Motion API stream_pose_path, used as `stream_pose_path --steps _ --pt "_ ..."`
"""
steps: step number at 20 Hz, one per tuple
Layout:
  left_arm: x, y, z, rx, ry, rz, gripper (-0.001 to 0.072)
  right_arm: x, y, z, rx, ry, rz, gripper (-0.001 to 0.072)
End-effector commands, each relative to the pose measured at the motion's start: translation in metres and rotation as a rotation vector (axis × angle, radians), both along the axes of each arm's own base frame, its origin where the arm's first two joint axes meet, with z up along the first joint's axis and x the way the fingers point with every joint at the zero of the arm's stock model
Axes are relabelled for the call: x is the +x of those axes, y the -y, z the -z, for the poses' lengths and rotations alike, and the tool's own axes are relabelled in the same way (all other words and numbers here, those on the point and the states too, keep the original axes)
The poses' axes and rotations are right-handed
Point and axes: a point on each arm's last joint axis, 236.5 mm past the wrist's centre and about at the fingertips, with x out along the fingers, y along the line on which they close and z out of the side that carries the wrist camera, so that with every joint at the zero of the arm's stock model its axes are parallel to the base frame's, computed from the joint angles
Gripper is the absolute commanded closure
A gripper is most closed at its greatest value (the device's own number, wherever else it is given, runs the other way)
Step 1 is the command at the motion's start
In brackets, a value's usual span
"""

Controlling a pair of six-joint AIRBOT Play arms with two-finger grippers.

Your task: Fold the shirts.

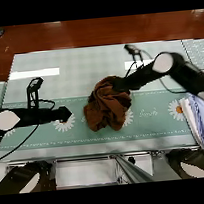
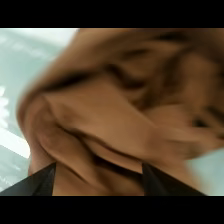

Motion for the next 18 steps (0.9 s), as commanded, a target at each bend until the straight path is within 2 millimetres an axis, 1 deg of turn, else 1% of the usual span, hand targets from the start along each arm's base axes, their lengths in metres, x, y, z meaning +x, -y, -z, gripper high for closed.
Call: stream_pose_path --steps 1,2,3,4,5,6,7,8,9,11,13,14,16,18 --pt "-0.008 -0.018 0.008 0.049 -0.064 -0.002 0.0005 0.026 0.112 -0.045 -0.045 0.076 0.147 0.0096" --pt "-0.024 -0.017 0.023 0.043 -0.131 0.000 0.0005 0.023 0.155 -0.050 -0.087 0.089 0.225 0.0097" --pt "-0.039 -0.007 0.037 -0.005 -0.191 -0.003 0.0005 0.012 0.199 -0.044 -0.137 0.075 0.305 0.0097" --pt "-0.051 0.011 0.048 -0.091 -0.228 -0.009 0.0005 -0.002 0.230 -0.030 -0.162 0.042 0.383 0.0097" --pt "-0.060 0.036 0.057 -0.205 -0.247 -0.022 0.0005 -0.019 0.249 -0.009 -0.143 -0.007 0.474 0.0097" --pt "-0.067 0.055 0.063 -0.294 -0.257 -0.038 0.0005 -0.033 0.250 0.011 -0.079 -0.051 0.540 0.0097" --pt "-0.071 0.068 0.069 -0.350 -0.260 -0.054 0.0005 -0.044 0.237 0.031 -0.001 -0.082 0.563 0.0097" --pt "-0.072 0.076 0.076 -0.370 -0.257 -0.077 0.0005 -0.052 0.220 0.047 0.060 -0.103 0.550 0.0098" --pt "-0.069 0.082 0.080 -0.371 -0.242 -0.089 0.0005 -0.060 0.198 0.060 0.123 -0.133 0.527 0.0098" --pt "-0.056 0.094 0.088 -0.379 -0.201 -0.140 0.0005 -0.068 0.171 0.080 0.165 -0.167 0.503 0.0097" --pt "-0.043 0.103 0.093 -0.389 -0.191 -0.198 0.0005 -0.072 0.151 0.088 0.155 -0.183 0.447 0.0098" --pt "-0.036 0.110 0.092 -0.391 -0.180 -0.201 0.0006 -0.072 0.139 0.091 0.156 -0.194 0.424 0.0098" --pt "-0.025 0.123 0.091 -0.375 -0.159 -0.156 0.0006 -0.070 0.122 0.100 0.156 -0.212 0.407 0.0098" --pt "-0.023 0.140 0.089 -0.374 -0.193 -0.084 0.0008 -0.064 0.101 0.101 0.211 -0.232 0.411 0.0097"
